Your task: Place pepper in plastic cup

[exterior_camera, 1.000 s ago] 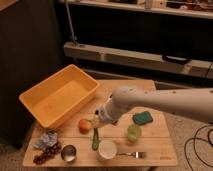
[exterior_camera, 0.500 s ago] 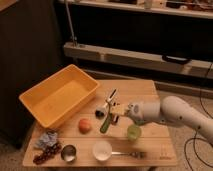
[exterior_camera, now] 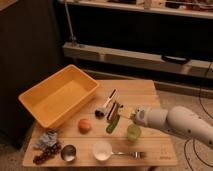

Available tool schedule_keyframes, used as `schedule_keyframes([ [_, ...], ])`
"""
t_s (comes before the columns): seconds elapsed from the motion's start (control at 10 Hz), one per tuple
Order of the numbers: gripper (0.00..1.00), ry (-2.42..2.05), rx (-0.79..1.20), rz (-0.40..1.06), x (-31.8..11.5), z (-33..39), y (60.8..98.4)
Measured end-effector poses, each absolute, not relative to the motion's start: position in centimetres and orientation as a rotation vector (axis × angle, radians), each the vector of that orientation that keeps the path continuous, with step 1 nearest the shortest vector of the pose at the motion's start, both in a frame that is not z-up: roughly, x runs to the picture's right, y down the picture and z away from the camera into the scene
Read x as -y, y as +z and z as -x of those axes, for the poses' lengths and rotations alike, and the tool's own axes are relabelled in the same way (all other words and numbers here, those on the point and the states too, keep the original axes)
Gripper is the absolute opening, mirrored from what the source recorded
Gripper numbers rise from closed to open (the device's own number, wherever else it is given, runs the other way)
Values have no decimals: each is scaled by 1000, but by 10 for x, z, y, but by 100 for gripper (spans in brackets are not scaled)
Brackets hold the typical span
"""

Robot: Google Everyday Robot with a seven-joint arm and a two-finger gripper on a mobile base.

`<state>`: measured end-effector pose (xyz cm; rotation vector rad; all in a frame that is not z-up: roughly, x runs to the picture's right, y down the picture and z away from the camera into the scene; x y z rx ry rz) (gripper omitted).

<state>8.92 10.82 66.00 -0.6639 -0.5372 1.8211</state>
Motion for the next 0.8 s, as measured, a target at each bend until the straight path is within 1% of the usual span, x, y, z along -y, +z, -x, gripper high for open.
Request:
schedule_keyframes([
  [0.5,6,1817,521,632,-111,-94,660],
  [0.8,6,1786,523,531,-102,-111,684],
])
